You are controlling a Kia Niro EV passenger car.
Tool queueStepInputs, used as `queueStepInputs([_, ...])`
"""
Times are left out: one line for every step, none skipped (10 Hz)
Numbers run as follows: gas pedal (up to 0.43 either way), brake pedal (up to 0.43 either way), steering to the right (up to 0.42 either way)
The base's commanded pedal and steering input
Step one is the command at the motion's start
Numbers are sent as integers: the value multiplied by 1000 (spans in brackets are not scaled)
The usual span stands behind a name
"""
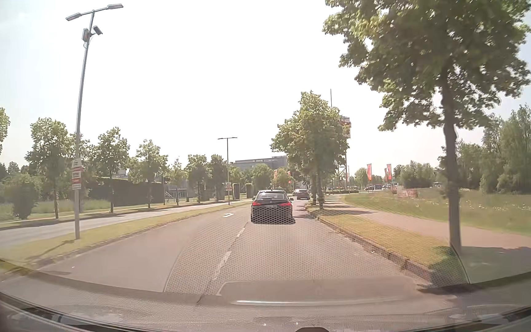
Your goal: Follow the waypoints while adhering to traffic rules and regulations
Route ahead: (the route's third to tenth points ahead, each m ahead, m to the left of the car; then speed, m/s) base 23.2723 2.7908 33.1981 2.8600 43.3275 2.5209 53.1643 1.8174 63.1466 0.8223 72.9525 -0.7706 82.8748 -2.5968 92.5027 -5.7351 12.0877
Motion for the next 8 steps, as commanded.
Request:
queueStepInputs([130, 0, -12])
queueStepInputs([130, 0, -9])
queueStepInputs([130, 0, -6])
queueStepInputs([130, 0, -4])
queueStepInputs([130, 0, -3])
queueStepInputs([130, 0, -2])
queueStepInputs([130, 0, -1])
queueStepInputs([130, 0, 0])
